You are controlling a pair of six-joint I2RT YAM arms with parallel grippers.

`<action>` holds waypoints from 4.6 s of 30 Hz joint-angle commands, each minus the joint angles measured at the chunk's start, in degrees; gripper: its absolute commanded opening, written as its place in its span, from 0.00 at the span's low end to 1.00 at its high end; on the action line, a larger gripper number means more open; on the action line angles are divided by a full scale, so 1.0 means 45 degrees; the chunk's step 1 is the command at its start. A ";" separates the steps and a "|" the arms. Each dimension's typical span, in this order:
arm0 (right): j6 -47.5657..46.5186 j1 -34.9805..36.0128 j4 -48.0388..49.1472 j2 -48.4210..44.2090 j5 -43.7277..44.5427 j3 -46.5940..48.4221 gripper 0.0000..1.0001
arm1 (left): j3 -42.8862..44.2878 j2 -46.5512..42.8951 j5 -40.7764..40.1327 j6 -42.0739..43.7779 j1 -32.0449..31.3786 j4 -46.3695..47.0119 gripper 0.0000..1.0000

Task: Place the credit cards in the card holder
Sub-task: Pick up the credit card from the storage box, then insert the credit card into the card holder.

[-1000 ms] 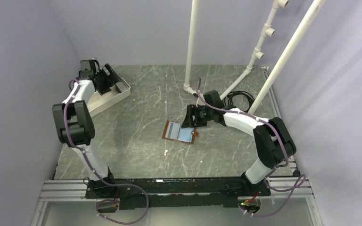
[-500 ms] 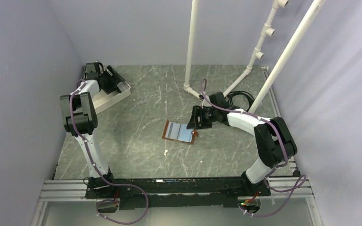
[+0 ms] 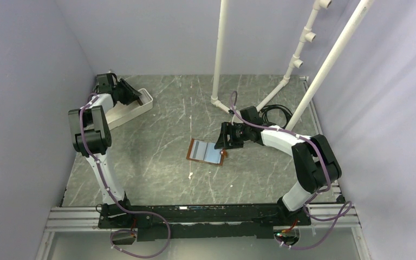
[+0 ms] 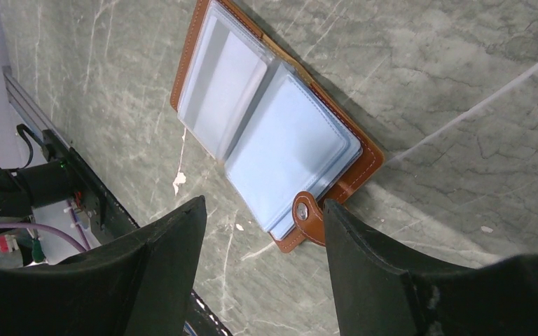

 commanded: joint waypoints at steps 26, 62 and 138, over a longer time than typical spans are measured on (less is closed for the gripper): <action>0.0227 -0.0028 0.0738 -0.0157 -0.0533 -0.0260 0.63 | 0.1706 -0.2484 0.1049 0.1283 0.0773 -0.5348 0.00; 0.8961 0.0324 1.3597 -0.0666 -0.3328 -0.4271 0.26 | -0.8375 -0.4755 1.0778 -0.3005 -0.6895 0.9702 0.00; 0.4179 -0.0614 0.6796 0.4441 -0.4243 -0.0755 0.00 | -0.5372 -0.2193 0.1932 0.4284 -0.7866 -0.4365 0.24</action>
